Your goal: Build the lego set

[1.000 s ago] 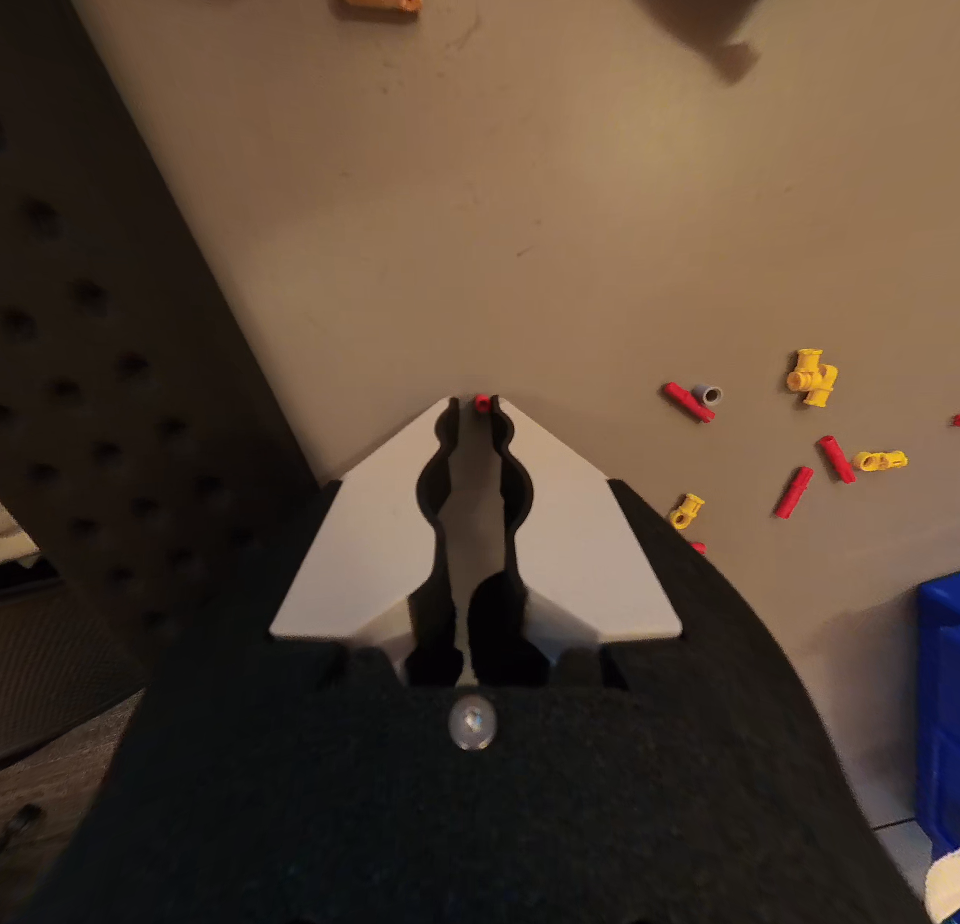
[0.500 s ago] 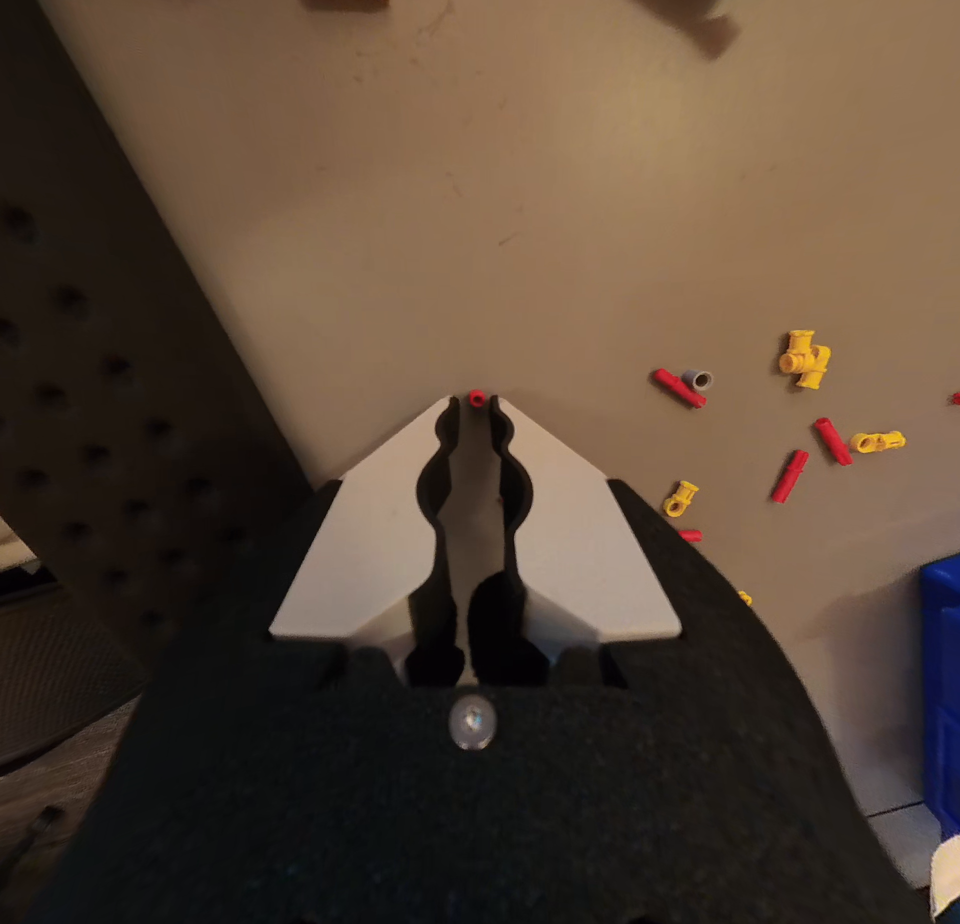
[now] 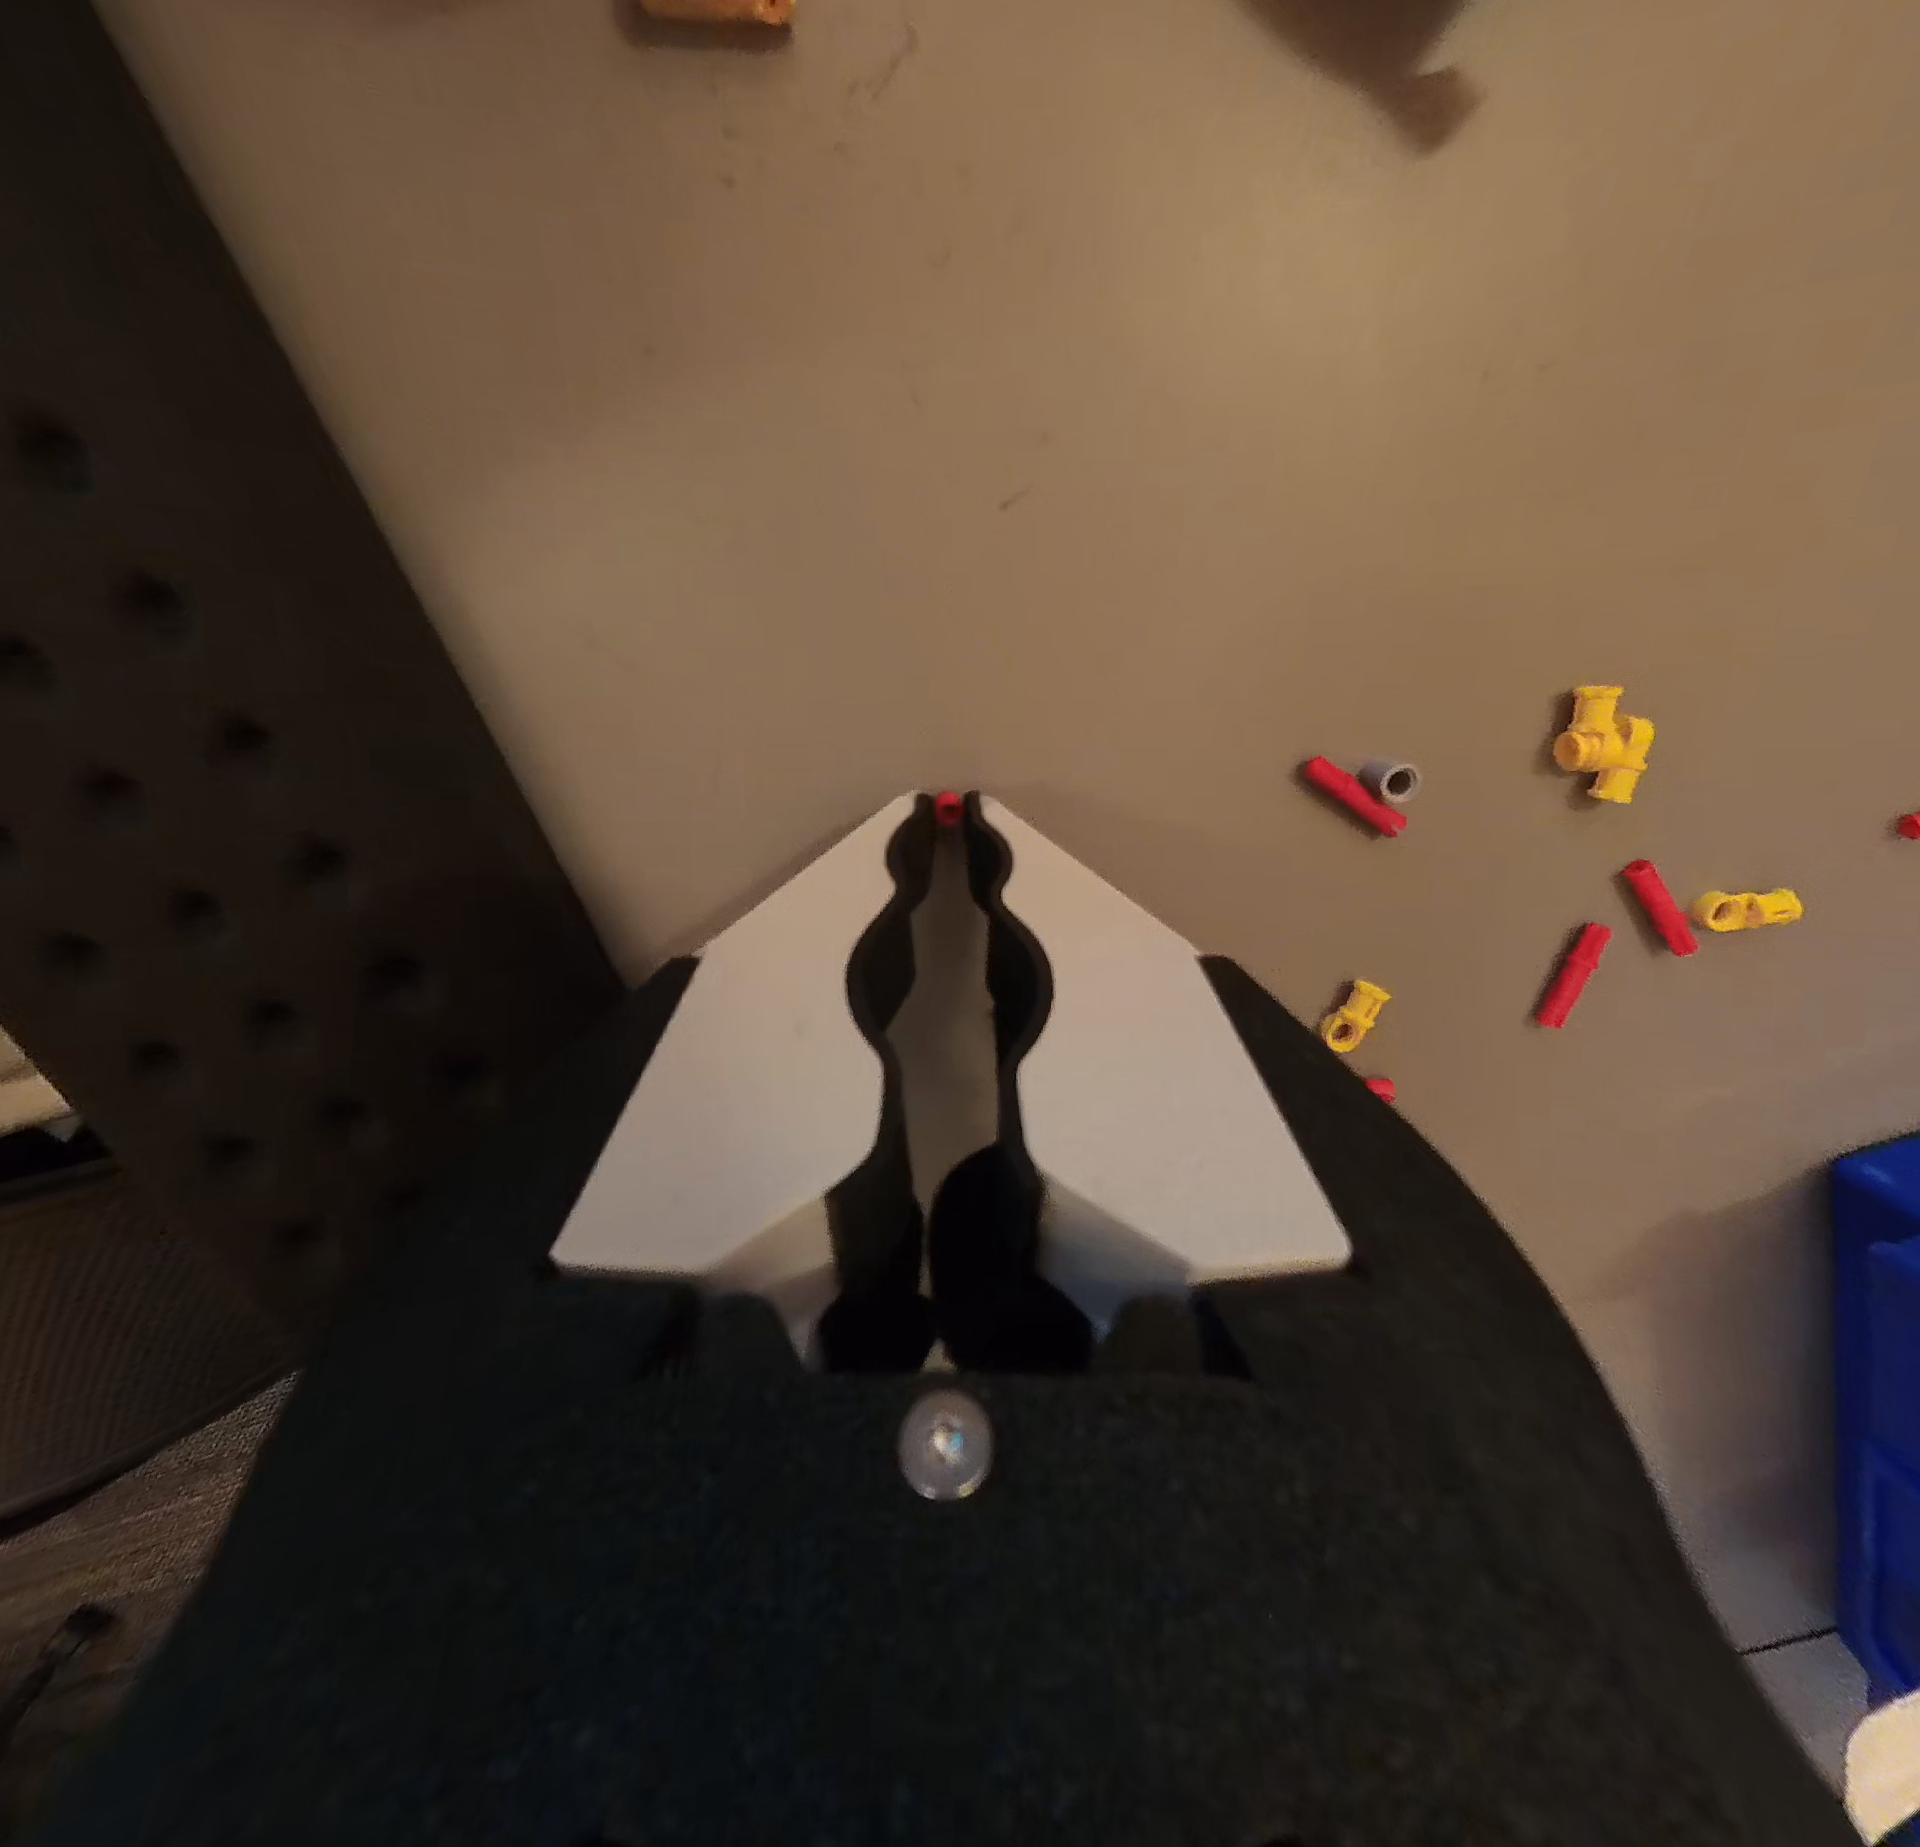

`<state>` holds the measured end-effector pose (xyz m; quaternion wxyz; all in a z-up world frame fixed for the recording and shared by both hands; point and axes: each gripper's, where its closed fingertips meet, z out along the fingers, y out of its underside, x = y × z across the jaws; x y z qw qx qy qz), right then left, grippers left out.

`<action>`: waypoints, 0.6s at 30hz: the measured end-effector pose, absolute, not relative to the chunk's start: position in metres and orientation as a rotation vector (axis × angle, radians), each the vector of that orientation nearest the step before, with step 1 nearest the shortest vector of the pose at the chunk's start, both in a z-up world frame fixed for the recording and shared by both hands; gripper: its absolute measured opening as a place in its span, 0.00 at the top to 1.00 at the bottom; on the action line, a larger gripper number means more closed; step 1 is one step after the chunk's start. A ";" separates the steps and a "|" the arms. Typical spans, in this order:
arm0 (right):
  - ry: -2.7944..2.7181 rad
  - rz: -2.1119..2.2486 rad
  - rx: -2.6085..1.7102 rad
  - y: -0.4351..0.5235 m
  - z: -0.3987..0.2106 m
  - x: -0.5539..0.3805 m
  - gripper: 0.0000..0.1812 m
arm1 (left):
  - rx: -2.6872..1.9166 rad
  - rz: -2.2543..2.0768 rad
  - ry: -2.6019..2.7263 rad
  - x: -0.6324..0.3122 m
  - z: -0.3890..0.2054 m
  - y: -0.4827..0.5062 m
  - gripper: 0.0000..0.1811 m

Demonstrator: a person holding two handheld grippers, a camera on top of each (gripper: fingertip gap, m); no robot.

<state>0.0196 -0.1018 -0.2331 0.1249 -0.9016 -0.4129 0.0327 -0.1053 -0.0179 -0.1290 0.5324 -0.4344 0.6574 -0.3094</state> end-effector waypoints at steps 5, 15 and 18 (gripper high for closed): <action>-1.222 0.082 -2.526 -0.093 -0.218 0.009 0.98 | -1.034 -0.741 1.566 -0.105 -0.128 -0.018 0.96; -0.819 0.551 -1.920 -0.042 -0.096 -0.095 0.98 | -0.898 -0.819 1.500 -0.108 -0.104 -0.033 0.96; -0.799 0.591 -1.938 -0.037 -0.098 -0.112 0.98 | -0.885 -0.813 1.479 -0.110 -0.099 -0.033 0.96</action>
